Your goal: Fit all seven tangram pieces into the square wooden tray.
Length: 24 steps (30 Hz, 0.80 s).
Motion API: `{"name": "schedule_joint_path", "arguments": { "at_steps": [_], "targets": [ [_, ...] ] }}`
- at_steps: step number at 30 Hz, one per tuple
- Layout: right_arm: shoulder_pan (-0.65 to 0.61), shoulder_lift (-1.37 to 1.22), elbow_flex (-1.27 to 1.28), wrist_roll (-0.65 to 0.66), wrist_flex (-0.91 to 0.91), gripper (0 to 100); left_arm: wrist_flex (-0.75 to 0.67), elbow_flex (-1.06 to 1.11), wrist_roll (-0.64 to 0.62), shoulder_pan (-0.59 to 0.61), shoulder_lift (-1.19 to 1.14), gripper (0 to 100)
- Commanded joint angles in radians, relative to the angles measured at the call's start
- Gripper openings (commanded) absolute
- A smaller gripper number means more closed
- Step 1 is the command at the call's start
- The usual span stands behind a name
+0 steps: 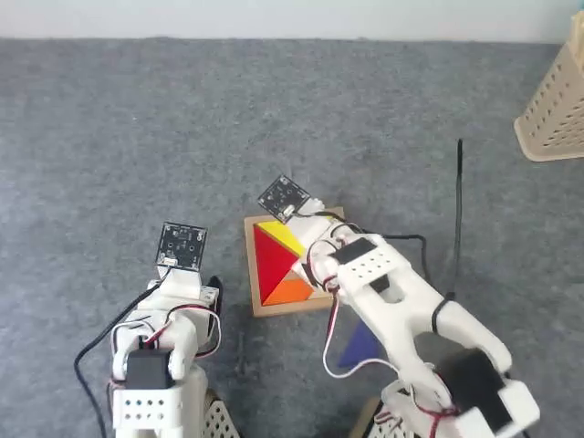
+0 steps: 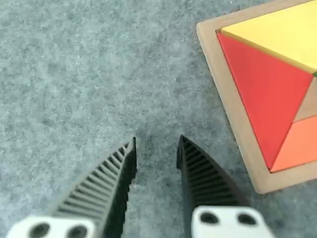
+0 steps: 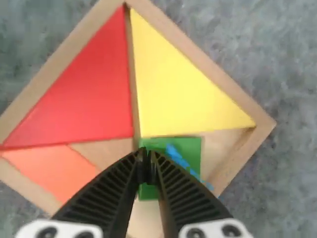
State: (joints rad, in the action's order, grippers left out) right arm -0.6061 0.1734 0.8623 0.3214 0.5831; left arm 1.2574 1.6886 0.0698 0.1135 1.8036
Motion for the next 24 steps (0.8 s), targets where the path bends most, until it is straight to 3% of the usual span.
{"name": "schedule_joint_path", "arguments": {
  "at_steps": [1,12,19,24],
  "targets": [
    [0.041,-0.015,-0.100,0.014,-0.024,0.6,0.005,-0.004,-0.008,0.000,0.015,13],
    [0.058,-0.099,-0.196,0.011,-0.059,0.7,0.005,-0.004,-0.008,0.000,0.015,13],
    [0.117,0.113,-0.158,-0.075,0.056,0.7,0.005,-0.004,-0.008,0.000,0.015,13],
    [0.142,0.208,-0.029,-0.048,0.079,0.7,0.005,-0.004,-0.008,0.000,0.015,13]
  ]
}}
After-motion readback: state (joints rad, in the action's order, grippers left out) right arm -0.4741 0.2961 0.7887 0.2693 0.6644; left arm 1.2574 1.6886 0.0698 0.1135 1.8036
